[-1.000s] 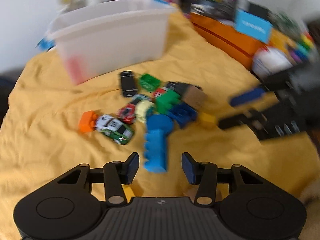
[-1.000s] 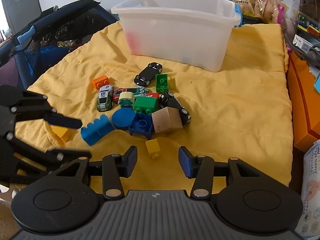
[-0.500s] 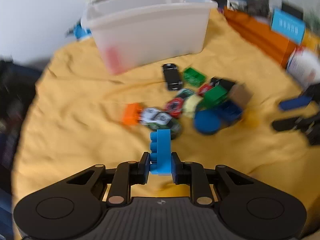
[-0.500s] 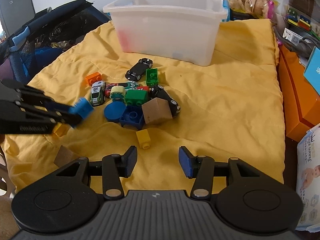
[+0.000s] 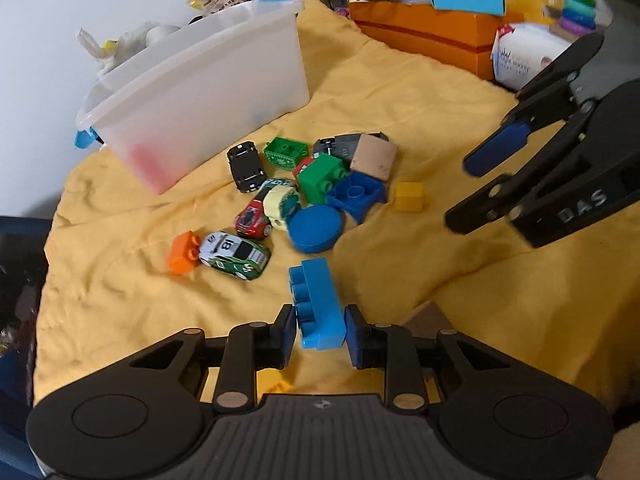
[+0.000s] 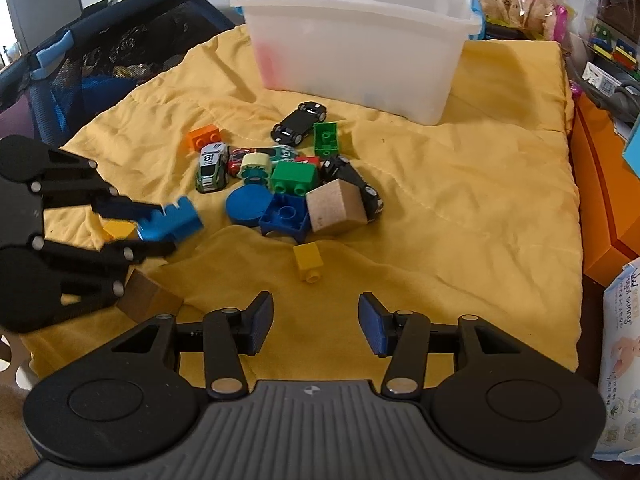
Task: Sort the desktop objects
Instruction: 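Grasp the dark blue square brick with the right tool while the left tool holds the blue brick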
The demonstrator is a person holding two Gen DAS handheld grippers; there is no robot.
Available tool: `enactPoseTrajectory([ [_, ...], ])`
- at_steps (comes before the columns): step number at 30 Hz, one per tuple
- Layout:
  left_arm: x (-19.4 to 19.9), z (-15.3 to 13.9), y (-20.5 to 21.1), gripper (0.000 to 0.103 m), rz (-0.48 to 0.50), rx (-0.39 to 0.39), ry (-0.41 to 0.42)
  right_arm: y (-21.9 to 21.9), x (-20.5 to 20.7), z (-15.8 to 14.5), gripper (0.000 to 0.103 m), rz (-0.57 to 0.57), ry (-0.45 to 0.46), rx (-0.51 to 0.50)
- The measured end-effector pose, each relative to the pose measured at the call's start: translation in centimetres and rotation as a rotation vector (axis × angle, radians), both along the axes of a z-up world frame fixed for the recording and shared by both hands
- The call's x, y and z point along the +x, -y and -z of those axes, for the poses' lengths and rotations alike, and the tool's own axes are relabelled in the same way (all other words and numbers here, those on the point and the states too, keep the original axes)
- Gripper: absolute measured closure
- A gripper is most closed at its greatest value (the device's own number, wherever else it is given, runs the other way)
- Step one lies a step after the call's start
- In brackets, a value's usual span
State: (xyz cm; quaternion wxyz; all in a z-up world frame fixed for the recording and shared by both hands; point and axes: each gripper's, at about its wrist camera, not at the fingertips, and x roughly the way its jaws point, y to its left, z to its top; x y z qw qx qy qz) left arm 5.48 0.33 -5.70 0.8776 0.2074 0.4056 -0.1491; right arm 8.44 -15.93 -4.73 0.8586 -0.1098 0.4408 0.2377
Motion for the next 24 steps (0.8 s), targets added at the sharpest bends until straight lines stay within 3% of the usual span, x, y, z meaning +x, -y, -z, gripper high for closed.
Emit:
enactPoseTrajectory([
  [3, -0.2, -0.2, -0.2, 0.069, -0.019, -0.058, -0.014, -0.4, -0.2, 0.0, 0.052, -0.015, 0.000, -0.004],
  [9, 0.0, -1.1, -1.8, 0.060, -0.089, -0.255, -0.049, -1.0, -0.3, -0.1, 0.052, -0.030, 0.005, -0.009],
  [14, 0.8, -1.1, -2.4, 0.058, -0.119, -0.417, -0.102, -0.9, -0.3, 0.0, 0.051, -0.026, 0.002, -0.012],
  [19, 1.1, -1.0, -1.3, 0.057, -0.088, -0.473, -0.136, -0.9, -0.5, 0.0, 0.051, -0.021, 0.001, -0.016],
  [24, 1.0, -1.7, -1.1, 0.057, -0.092, -0.485, -0.108, -0.6, -0.4, 0.1, 0.051, -0.013, -0.001, -0.020],
])
